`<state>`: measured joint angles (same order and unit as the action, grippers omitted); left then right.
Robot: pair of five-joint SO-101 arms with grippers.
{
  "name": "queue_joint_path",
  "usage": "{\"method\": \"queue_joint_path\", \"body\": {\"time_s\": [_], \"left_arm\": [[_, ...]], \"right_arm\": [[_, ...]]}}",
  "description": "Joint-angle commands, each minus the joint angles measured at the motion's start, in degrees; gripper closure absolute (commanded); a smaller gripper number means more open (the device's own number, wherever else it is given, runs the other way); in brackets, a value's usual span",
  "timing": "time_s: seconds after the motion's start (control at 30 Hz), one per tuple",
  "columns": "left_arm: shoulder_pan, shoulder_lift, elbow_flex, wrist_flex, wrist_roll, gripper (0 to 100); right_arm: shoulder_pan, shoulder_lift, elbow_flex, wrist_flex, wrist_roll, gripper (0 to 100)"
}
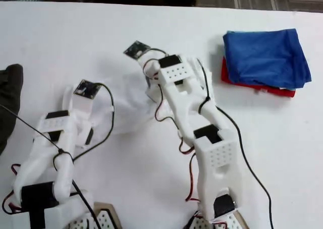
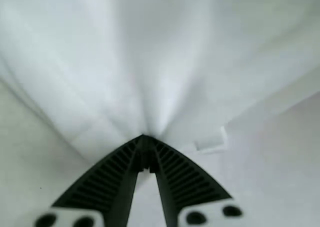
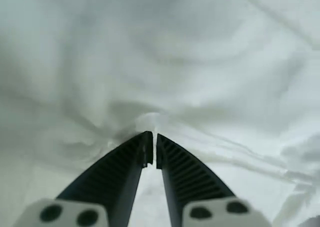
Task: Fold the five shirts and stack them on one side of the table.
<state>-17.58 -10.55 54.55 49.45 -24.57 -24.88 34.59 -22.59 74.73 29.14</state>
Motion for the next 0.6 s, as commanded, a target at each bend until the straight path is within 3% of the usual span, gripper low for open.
{"method": "queue_joint_path", "body": {"time_s": [0.0,0.1,0.37,0.5,0.57], "left_arm": [[-0.18,0.00,-0.40,-1.05,0.18,97],[-0.09,-0.09,-4.18,2.81,0.26,97],[-0.97,0.09,-28.18,20.75,0.70,97],[-8.62,0.53,-35.38,20.57,9.23,95],[-11.16,0.62,-35.21,19.08,12.31,88]], "right_arm": [[2.77,-7.16,-6.77,5.41,-0.44,97.9],[5.76,-12.18,-9.05,9.27,-0.44,97.9],[13.93,-25.45,-8.97,21.49,0.09,97.9],[17.10,-31.34,-8.88,26.33,1.32,97.9],[18.68,-35.56,-6.95,26.68,2.90,97.9]]}}
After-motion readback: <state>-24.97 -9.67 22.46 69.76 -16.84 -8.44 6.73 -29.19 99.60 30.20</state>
